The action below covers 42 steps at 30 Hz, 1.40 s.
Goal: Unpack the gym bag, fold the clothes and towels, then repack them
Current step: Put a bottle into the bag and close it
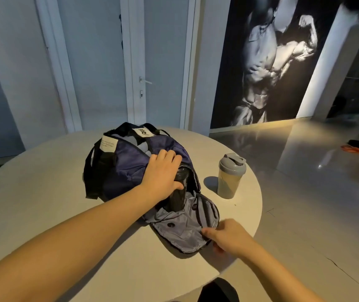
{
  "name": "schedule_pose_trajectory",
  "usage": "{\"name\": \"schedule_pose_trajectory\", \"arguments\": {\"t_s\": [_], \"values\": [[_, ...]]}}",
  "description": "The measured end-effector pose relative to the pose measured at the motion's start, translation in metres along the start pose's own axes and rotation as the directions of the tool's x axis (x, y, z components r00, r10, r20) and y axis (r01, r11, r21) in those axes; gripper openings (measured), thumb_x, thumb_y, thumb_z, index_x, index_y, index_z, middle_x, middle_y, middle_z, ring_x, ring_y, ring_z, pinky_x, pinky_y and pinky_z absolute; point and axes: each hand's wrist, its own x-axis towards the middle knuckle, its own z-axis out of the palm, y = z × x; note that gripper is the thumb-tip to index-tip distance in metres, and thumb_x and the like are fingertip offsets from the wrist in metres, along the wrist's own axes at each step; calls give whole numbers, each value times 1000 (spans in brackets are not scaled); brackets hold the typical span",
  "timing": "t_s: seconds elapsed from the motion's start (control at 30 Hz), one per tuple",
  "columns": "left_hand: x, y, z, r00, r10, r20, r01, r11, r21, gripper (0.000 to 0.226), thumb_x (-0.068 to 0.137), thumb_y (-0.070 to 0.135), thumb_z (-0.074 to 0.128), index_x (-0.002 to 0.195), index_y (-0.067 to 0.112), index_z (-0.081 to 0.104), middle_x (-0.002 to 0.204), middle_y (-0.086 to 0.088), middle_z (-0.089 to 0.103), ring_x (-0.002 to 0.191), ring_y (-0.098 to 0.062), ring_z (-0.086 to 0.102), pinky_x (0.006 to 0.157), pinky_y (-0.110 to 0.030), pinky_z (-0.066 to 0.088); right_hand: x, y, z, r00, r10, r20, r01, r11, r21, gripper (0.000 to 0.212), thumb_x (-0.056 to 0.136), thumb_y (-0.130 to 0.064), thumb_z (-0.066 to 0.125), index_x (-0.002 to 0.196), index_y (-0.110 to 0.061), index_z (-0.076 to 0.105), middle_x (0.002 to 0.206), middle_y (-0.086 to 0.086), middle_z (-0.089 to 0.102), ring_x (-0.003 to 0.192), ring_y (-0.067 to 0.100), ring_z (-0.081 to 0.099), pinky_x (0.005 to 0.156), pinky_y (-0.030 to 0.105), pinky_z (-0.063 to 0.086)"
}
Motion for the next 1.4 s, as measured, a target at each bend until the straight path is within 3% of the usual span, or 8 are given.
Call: {"name": "schedule_pose_trajectory", "arguments": {"t_s": [0.13, 0.27, 0.47, 0.7, 0.83, 1.0, 1.17, 1.4], "values": [[-10, 0, 5, 999, 23, -24, -24, 999, -29, 84, 83, 64, 68, 147, 18, 38, 142, -3, 45, 126, -27, 41, 103, -41, 38, 33, -24, -19, 932, -186, -312, 121, 968, -219, 85, 79, -62, 72, 144, -16, 41, 133, 7, 60, 113, 27, 62, 85, 41, 53], [-17, -4, 5, 998, 47, 32, -45, 997, -55, 94, 80, 65, 70, 153, 20, 31, 154, -4, 35, 138, -28, 34, 114, -45, 31, 74, -49, -7, 950, -199, -239, 123, 947, -298, 84, 76, -64, 75, 136, -14, 42, 128, 8, 59, 109, 29, 61, 81, 40, 54], [-16, 6, 7, 998, -59, -18, 58, 994, -88, 86, 80, 69, 68, 146, 23, 37, 149, -1, 39, 134, -27, 38, 112, -45, 32, 93, -47, 16, 946, -220, -238, 172, 963, -206, 29, 91, -27, 65, 118, -14, 63, 115, 11, 70, 98, 31, 65, 84, 42, 56], [-17, -4, 14, 1000, -2, -29, 2, 1000, 15, 83, 82, 70, 64, 145, 20, 42, 145, -3, 46, 130, -28, 43, 107, -45, 37, 83, -22, 22, 952, -225, -209, 131, 914, -384, 46, 90, -33, 65, 132, -16, 54, 128, 9, 62, 113, 32, 59, 87, 42, 54], [-19, -12, 8, 997, 74, -25, -76, 994, -84, 76, 88, 63, 63, 148, 20, 42, 149, -2, 45, 134, -27, 42, 110, -44, 36, 81, -40, 27, 765, -468, -442, 336, 876, -346, 87, 80, -52, 76, 148, -15, 36, 142, 7, 44, 128, 29, 43, 102, 40, 45], [-23, -33, -13, 993, 115, -12, -113, 940, -321, 66, 86, 47, 74, 140, 22, 46, 140, 6, 45, 126, -17, 43, 108, -37, 39, 77, -71, 43, 565, -505, -652, 493, 841, -224, 58, 75, -47, 84, 113, -18, 52, 124, 0, 47, 111, 20, 45, 90, 37, 49], [-18, -38, -25, 995, 86, -56, -98, 956, -278, 38, 85, 46, 76, 109, 23, 59, 108, 9, 52, 100, -15, 45, 93, -31, 39, 74, -84, 65, 682, -315, -660, 454, 890, 45, 62, 70, -54, 84, 113, -28, 47, 105, -12, 49, 101, 12, 49, 88, 38, 52], [-17, -37, -29, 998, 69, -8, -68, 944, -322, 24, 95, 38, 67, 112, 22, 61, 112, 9, 52, 102, -11, 47, 73, -24, 32, 81, -104, 67, 634, -277, -722, 243, 958, -153, 86, 60, -77, 77, 123, -25, 52, 118, -2, 51, 108, 20, 46, 93, 38, 43]]}}
